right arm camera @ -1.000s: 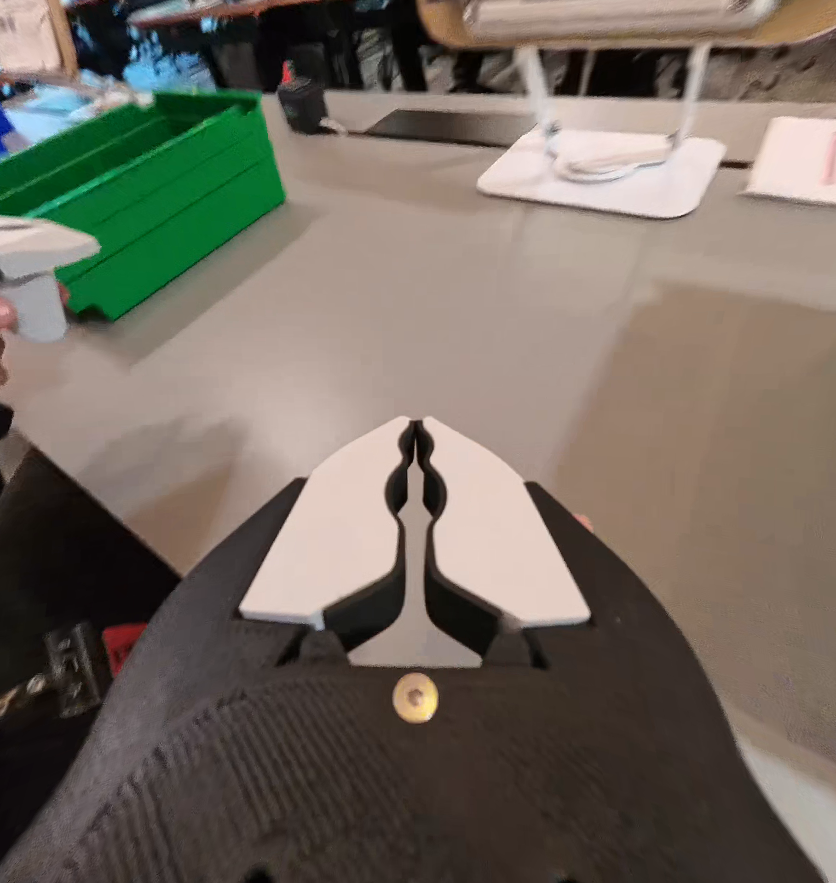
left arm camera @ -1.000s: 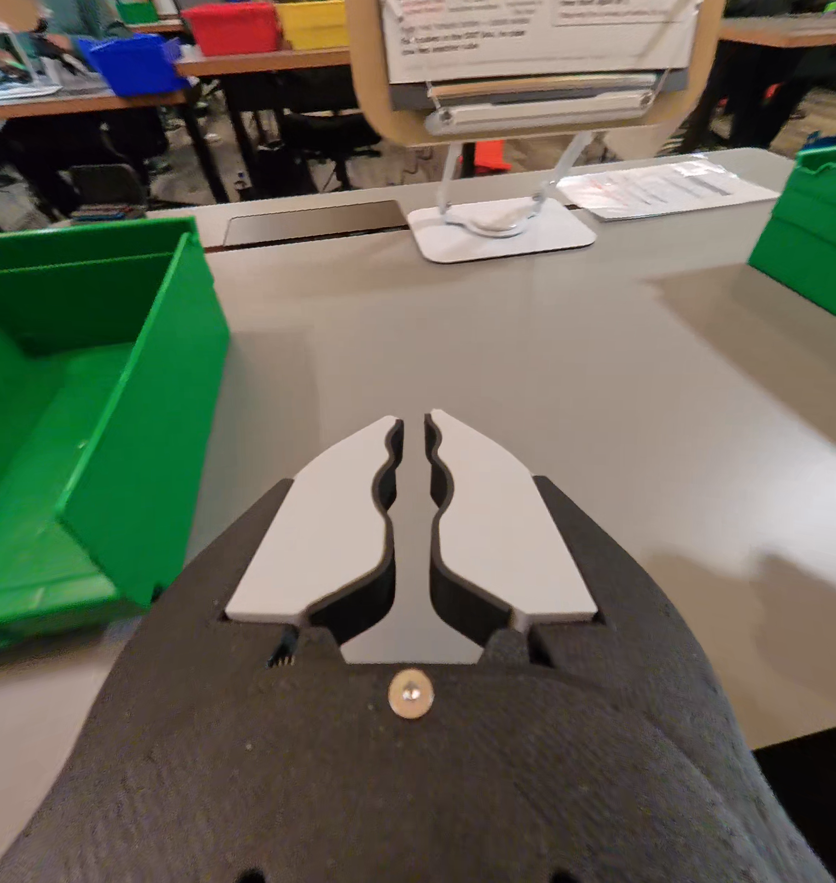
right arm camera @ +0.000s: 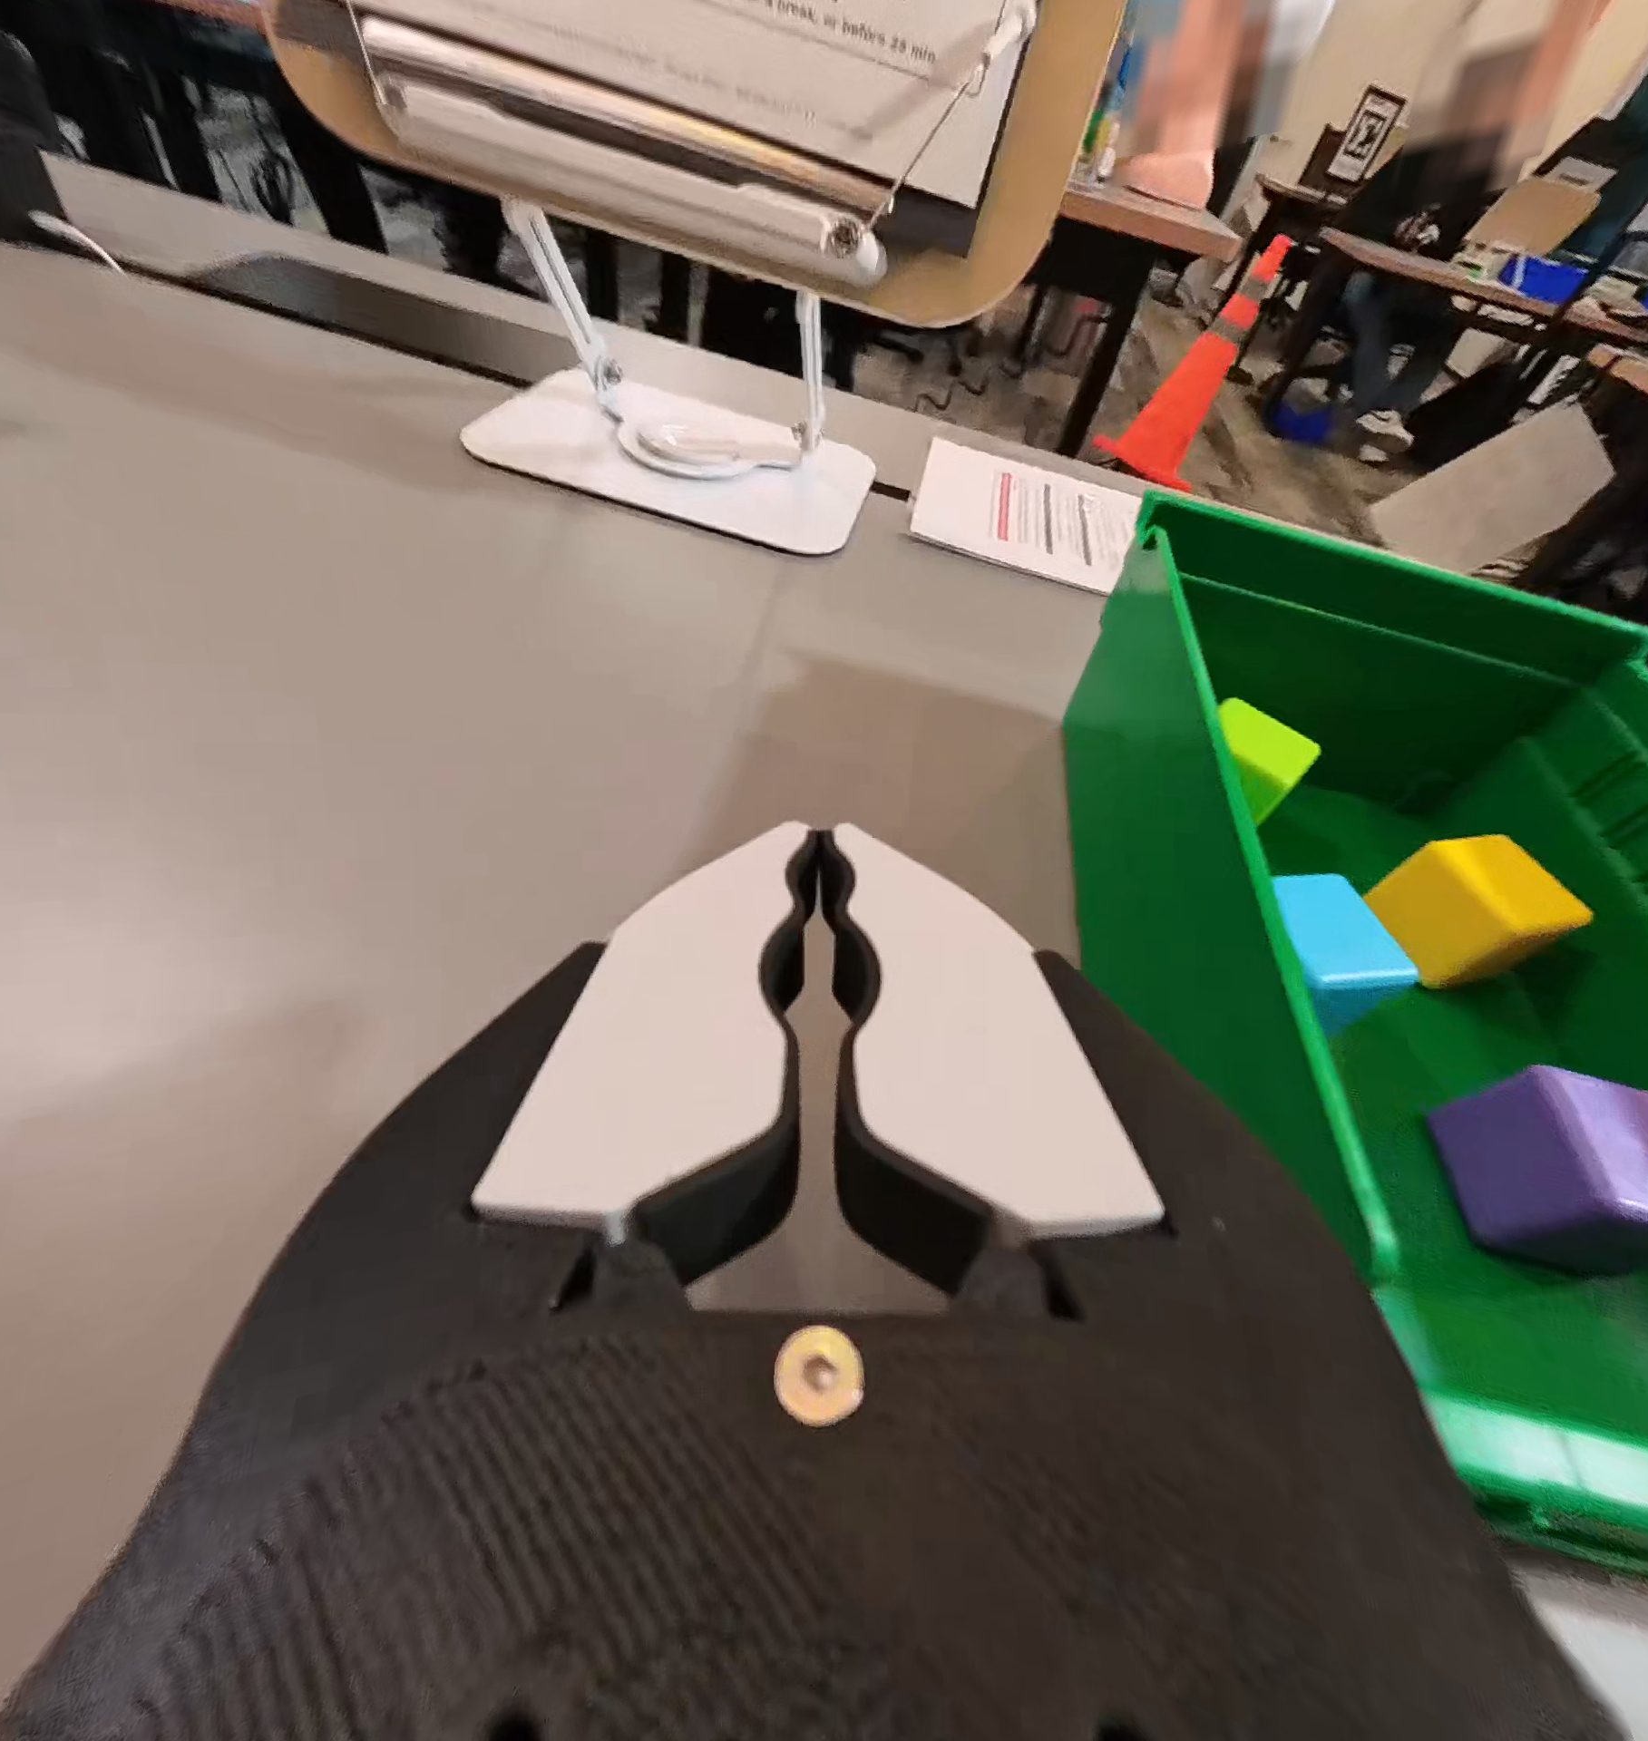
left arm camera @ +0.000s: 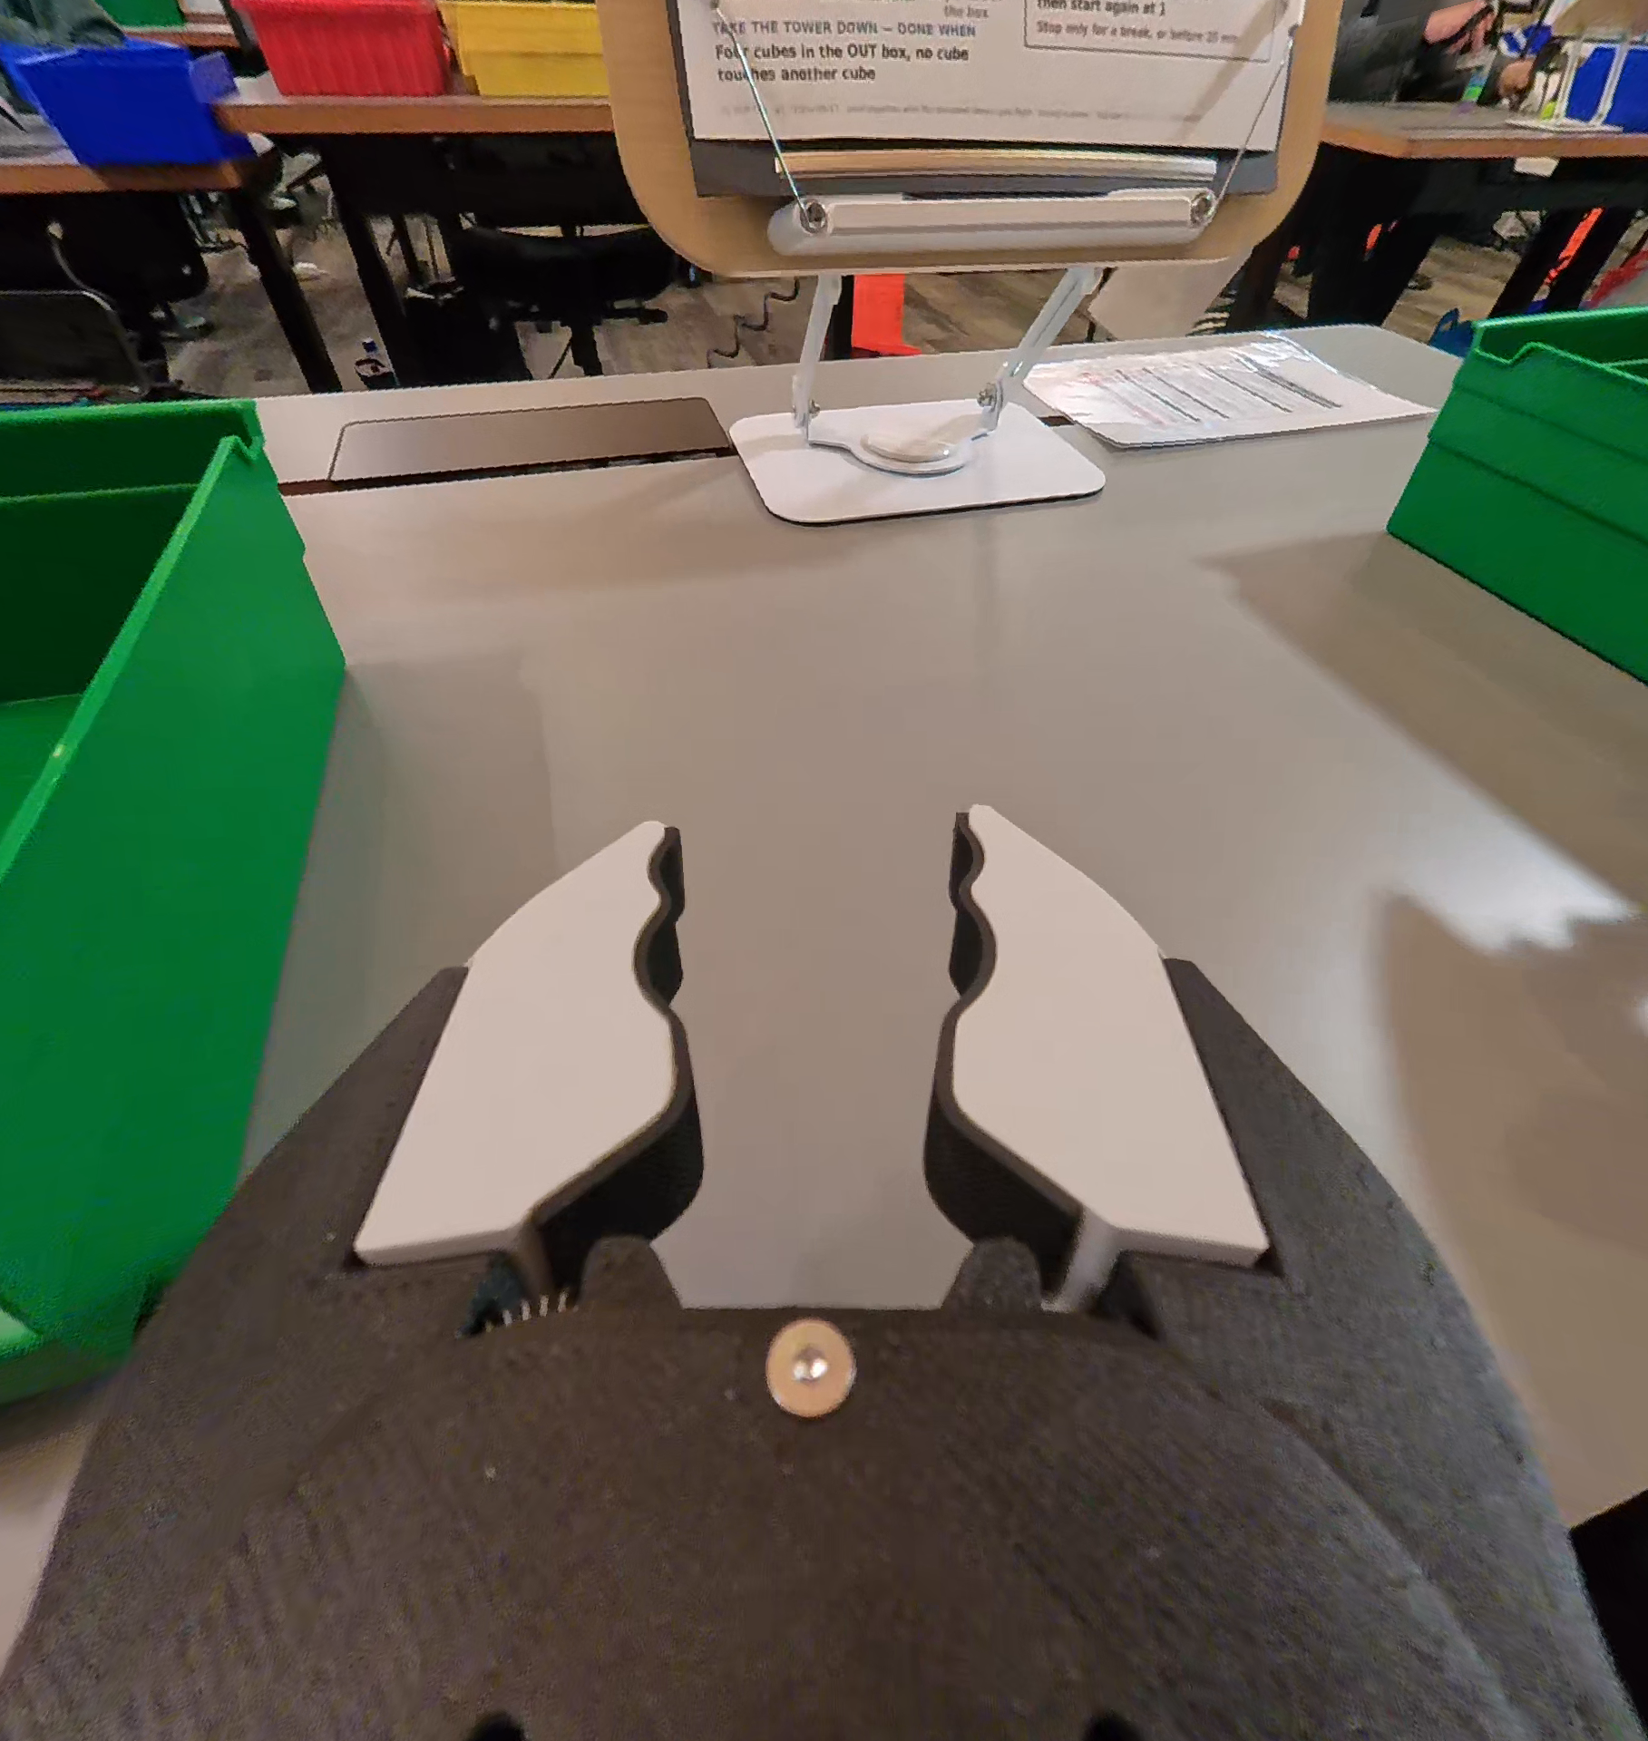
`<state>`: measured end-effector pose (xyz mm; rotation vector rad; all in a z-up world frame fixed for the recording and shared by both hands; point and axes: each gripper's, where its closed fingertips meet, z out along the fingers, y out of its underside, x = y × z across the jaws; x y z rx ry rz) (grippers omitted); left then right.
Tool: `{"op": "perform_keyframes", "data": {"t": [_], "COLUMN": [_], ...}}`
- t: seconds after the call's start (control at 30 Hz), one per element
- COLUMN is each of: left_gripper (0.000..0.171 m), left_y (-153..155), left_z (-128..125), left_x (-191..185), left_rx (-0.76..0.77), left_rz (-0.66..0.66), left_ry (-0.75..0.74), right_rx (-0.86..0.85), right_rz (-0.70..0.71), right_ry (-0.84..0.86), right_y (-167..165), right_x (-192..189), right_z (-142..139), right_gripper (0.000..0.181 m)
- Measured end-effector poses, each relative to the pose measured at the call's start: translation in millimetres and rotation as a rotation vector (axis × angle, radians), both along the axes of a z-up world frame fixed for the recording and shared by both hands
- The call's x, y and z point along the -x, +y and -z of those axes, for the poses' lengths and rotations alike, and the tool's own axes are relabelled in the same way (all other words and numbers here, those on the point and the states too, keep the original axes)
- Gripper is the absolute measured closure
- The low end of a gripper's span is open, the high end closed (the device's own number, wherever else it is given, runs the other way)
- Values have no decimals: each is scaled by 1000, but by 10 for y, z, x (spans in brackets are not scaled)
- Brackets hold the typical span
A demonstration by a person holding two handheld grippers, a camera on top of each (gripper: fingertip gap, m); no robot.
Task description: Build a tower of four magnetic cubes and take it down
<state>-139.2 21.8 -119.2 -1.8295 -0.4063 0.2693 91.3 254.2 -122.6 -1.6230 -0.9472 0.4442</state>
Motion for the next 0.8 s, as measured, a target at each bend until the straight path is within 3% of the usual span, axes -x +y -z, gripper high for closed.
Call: {"op": "perform_keyframes", "data": {"t": [0.13, 0.33, 0.5, 0.7, 0.8], "left_gripper": [115, 114, 111, 107, 96], "left_y": [23, 4, 24, 21, -16], "left_z": [14, -39, 6, -17, -79], "left_x": [10, 8, 16, 34, 86], "left_rx": [22, 18, 28, 24, -4], "left_rz": [2, -6, 2, -11, -53], "left_ry": [32, 89, 59, 71, 77], "right_rx": [55, 151, 134, 131, 84], "right_rz": [-9, -93, -93, -94, -58], "right_ry": [17, 138, 156, 201, 226], "right_y": [39, -44, -39, -75, -47], "right_x": [-8, 49, 58, 78, 20], "right_z": [27, -73, -102, -184, -268], "right_gripper": [181, 150, 131, 128, 129]}}
